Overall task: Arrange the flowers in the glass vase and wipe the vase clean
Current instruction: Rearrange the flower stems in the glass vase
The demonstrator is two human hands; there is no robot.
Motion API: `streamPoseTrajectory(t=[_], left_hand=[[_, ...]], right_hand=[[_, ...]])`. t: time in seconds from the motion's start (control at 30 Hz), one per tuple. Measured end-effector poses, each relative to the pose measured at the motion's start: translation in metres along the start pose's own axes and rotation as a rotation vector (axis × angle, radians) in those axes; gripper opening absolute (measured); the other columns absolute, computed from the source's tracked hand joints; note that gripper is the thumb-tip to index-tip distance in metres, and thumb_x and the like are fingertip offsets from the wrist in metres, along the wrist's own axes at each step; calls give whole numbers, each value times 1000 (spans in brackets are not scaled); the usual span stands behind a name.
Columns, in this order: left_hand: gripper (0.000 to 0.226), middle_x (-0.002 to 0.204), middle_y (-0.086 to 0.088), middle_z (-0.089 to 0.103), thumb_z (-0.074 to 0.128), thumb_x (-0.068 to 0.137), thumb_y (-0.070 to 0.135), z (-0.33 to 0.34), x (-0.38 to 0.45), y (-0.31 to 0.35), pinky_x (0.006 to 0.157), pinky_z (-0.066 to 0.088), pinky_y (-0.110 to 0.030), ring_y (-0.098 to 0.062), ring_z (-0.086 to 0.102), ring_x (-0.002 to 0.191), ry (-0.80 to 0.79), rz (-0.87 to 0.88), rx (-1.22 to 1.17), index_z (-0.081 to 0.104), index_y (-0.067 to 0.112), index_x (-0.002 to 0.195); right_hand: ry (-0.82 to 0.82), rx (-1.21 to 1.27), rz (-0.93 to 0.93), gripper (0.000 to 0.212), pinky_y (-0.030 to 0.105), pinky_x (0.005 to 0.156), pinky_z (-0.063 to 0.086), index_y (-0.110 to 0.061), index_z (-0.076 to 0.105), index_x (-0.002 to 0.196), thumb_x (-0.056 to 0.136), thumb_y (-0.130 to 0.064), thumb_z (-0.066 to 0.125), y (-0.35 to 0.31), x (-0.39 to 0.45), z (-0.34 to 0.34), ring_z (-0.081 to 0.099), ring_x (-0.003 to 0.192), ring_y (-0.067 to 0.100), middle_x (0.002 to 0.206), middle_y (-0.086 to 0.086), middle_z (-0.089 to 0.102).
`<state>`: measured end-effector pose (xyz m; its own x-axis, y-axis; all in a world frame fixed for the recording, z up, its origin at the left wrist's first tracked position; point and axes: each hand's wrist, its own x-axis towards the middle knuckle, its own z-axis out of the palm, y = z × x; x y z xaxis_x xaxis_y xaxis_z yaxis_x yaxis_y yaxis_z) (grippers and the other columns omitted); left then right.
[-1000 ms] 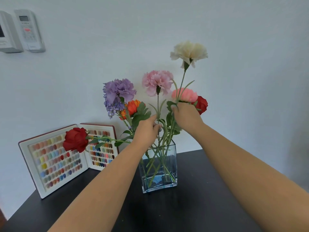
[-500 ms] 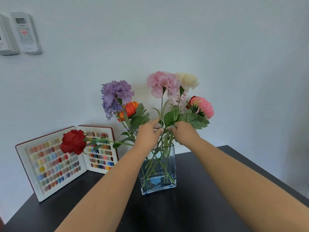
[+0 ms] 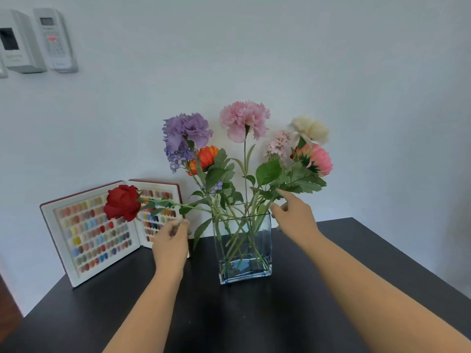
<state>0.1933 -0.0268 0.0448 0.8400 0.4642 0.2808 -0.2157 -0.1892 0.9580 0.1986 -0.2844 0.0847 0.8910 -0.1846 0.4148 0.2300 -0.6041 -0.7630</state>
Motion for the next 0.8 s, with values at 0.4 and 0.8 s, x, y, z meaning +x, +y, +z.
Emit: streamPoseTrajectory(t=[0.4, 0.8], left_hand=[[4, 95, -3, 66, 60, 95, 22, 31, 48, 21, 92, 50, -43, -29, 66, 100, -155, -84, -179, 57, 19, 95], [18, 97, -10, 69, 52, 94, 13, -3, 68, 83, 76, 58, -44, -27, 69, 84, -69, 416, 246, 58, 10, 111]], right_hand=[[18, 152, 240, 32, 32, 82, 44, -18, 64, 113, 88, -38, 60, 10, -1, -1, 59, 97, 20, 106, 0, 65], [-58, 132, 233, 49, 31, 84, 39, -14, 51, 134, 90, -34, 58, -12, 7, 3, 53, 96, 23, 102, 3, 58]])
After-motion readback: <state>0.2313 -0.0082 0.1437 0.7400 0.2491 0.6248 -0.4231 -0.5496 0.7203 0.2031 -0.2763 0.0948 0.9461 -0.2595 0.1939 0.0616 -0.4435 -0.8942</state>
